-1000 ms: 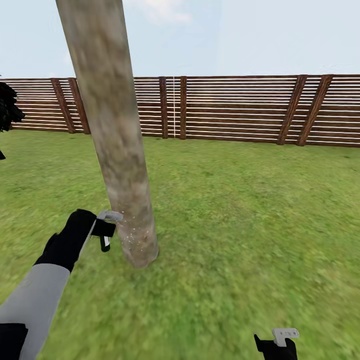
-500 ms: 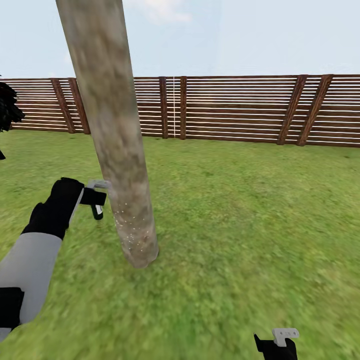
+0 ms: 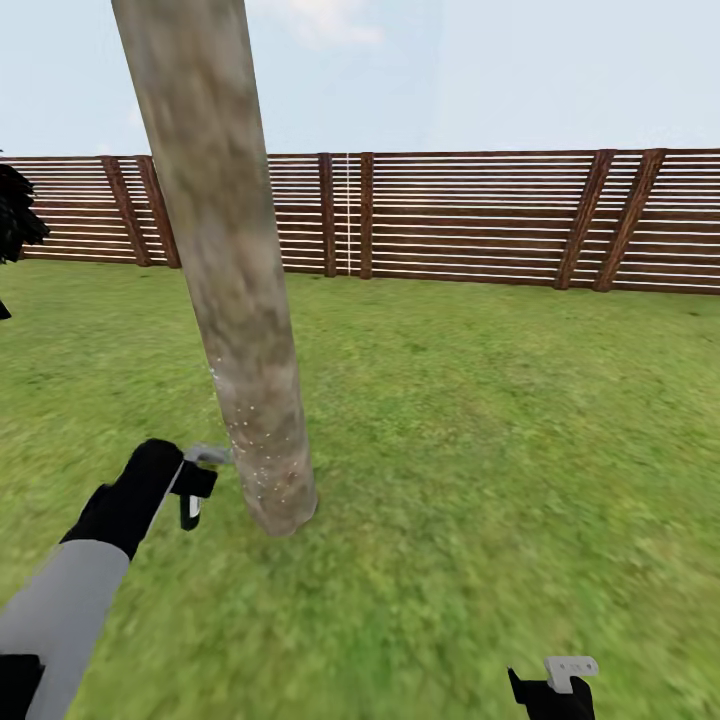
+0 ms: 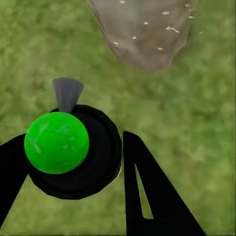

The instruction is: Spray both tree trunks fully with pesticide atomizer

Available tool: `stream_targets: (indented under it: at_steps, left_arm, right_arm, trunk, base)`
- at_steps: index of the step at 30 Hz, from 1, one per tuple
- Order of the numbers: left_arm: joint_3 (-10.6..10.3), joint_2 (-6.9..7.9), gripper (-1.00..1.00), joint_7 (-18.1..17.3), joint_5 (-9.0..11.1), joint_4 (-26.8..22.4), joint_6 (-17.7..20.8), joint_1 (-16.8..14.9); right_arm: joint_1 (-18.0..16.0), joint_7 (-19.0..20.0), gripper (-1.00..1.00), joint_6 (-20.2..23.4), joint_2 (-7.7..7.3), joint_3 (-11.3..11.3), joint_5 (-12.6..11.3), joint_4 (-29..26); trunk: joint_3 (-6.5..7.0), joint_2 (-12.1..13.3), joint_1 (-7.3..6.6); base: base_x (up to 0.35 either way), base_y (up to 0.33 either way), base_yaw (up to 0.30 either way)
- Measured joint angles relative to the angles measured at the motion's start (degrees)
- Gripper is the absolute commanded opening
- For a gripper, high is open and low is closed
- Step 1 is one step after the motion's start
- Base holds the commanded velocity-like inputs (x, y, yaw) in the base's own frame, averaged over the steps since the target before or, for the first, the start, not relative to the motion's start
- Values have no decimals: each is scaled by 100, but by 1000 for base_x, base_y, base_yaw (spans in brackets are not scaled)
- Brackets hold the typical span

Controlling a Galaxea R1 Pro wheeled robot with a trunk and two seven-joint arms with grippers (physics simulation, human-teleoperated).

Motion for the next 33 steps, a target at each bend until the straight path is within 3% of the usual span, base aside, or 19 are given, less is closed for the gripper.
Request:
stream_targets:
  at_steps: [1, 4, 5, 6, 7, 8, 11, 14, 15, 16, 17, 20, 23, 33]
  left_arm:
    - [9, -36, -100, 9, 26, 375, -324, 20]
    - [34, -150, -100, 99, 20, 974, -793, 24]
    - [42, -220, -100, 164, 50, 1222, -971, 25]
    - [54, -404, -100, 412, 109, 1727, -1443, 27]
    - [64, -582, -100, 836, 302, 2219, -1902, 28]
    - [71, -653, -100, 1157, 526, 2432, -2102, 25]
    - [54, -729, -100, 1732, 1624, 2617, -2384, 229]
    - [52, -777, -100, 1898, 1724, 2630, -2638, 392]
    - [52, -793, -100, 2121, 1732, 2617, -2663, 446]
    - [56, -838, -100, 2514, 1842, 2638, -2703, 488]
    - [60, -865, -100, 2678, 2094, 2659, -2831, 510]
    - [55, -879, -100, 2775, 2445, 2646, -3134, 633]
    - [52, -1045, -100, 2876, 2540, 2663, -3206, 674]
    - [52, -1071, -100, 2880, 2507, 2671, -3221, 682]
  right_arm:
    - [0, 0, 100, 0, 0, 0, 0, 0]
    - [0, 0, 100, 0, 0, 0, 0, 0]
    - [0, 0, 100, 0, 0, 0, 0, 0]
    - [0, 0, 100, 0, 6, 0, 0, 0]
    - [0, 0, 100, 0, 8, 0, 0, 0]
    - [0, 0, 100, 0, 8, 0, 0, 0]
    - [0, 0, 100, 0, 9, 0, 0, 1]
    - [0, 0, 100, 0, 9, 0, 0, 1]
    - [0, 0, 100, 0, 7, 0, 0, 0]
    - [0, 0, 100, 0, 6, 0, 0, 0]
    - [0, 0, 100, 0, 6, 0, 0, 0]
    - [0, 0, 100, 0, 5, 0, 0, 0]
    - [0, 22, 100, 0, 1, 0, 0, -6]
    - [0, 26, 100, 0, 26, 2, 0, 0]
  trunk:
    - [0, 0, 0]
    - [0, 0, 0]
    - [0, 0, 0]
    - [0, 0, 0]
    - [-1, 0, 0]
    - [0, 0, 0]
    - [0, 0, 0]
    - [1, 0, 0]
    - [1, 0, 0]
    - [1, 0, 0]
    - [1, 0, 0]
    - [1, 0, 0]
    - [1, 0, 0]
    - [-42, 0, 0]
  base:
    - [0, 0, 0]
    - [0, 0, 0]
    - [0, 0, 0]
    - [0, 0, 0]
    - [0, 0, 0]
    - [0, 0, 0]
    - [0, 0, 0]
    - [0, -77, 0]
    - [0, -235, 0]
    - [0, -259, 0]
    - [0, -263, 0]
    - [0, -269, 0]
    - [0, -272, 5]
    - [10, -272, 208]
